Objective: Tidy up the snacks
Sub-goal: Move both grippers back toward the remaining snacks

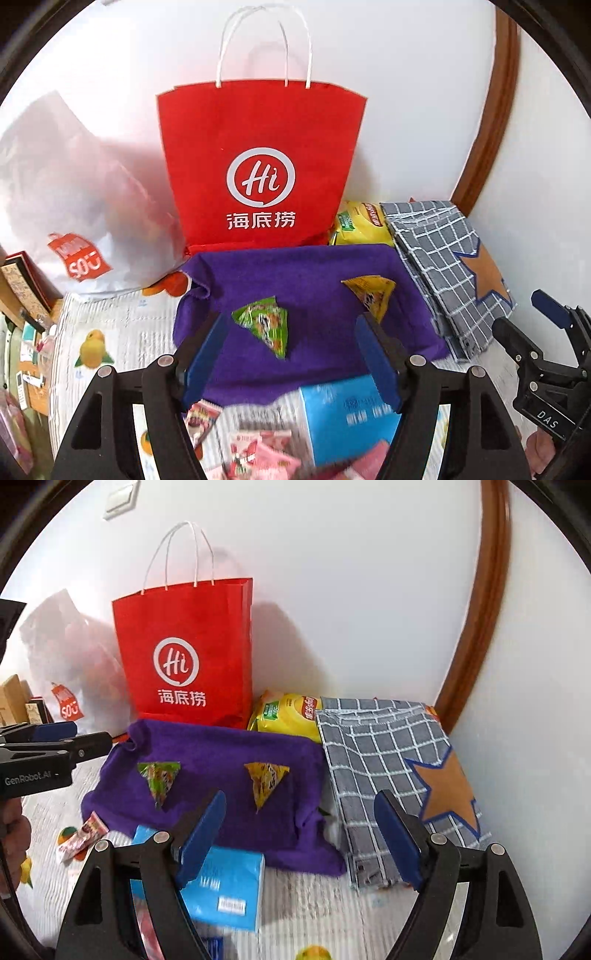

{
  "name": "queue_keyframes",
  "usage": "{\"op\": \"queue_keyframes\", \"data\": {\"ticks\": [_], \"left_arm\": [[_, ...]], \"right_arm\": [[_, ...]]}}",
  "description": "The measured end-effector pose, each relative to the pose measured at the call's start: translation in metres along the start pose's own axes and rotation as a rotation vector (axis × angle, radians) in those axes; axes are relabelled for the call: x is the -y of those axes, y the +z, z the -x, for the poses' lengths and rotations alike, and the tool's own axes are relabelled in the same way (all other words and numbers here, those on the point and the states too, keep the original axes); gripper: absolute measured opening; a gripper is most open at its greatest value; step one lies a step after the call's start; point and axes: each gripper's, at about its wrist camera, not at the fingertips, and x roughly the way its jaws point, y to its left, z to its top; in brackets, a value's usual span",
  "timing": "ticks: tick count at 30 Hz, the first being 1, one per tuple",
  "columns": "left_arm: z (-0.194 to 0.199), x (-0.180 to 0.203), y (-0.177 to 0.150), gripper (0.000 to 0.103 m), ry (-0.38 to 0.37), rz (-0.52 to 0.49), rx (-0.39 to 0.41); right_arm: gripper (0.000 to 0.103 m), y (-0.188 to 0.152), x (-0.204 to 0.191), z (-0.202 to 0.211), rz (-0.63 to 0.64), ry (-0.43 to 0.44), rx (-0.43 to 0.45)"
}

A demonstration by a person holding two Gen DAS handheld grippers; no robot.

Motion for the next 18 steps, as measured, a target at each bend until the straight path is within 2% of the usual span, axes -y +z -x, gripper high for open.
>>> {"op": "queue_keyframes", "data": {"ticks": [5,7,9,13,18], "left_arm": [[0.027,0.000,-0.024,0.070,0.014,-0.010,0.028],[0.037,-0.002,-0.036,0.070,0.053,-0.013,0.039],[0.044,-0.006,-0.047,0.070,0.088,-0.018,0.036],[0.050,-0.018,-0.068,0.070,0.080,-0.002,0.010],[0.059,-0.040,-0.097,0.070,0.111,0.034,-0.002]], "right_arm": [[0.082,-0.027,0.002,0.023,-0.036,0.048,-0.010],[0.082,-0.038,0.002,0.029,-0.057,0.082,-0.011],[0.082,-0.047,0.003,0.031,-0.074,0.112,-0.025],[0.082,-0.067,-0.002,0.032,-0.079,0.152,-0.077],[0.082,-0.095,-0.017,0.032,-0.068,0.183,-0.104]]}}
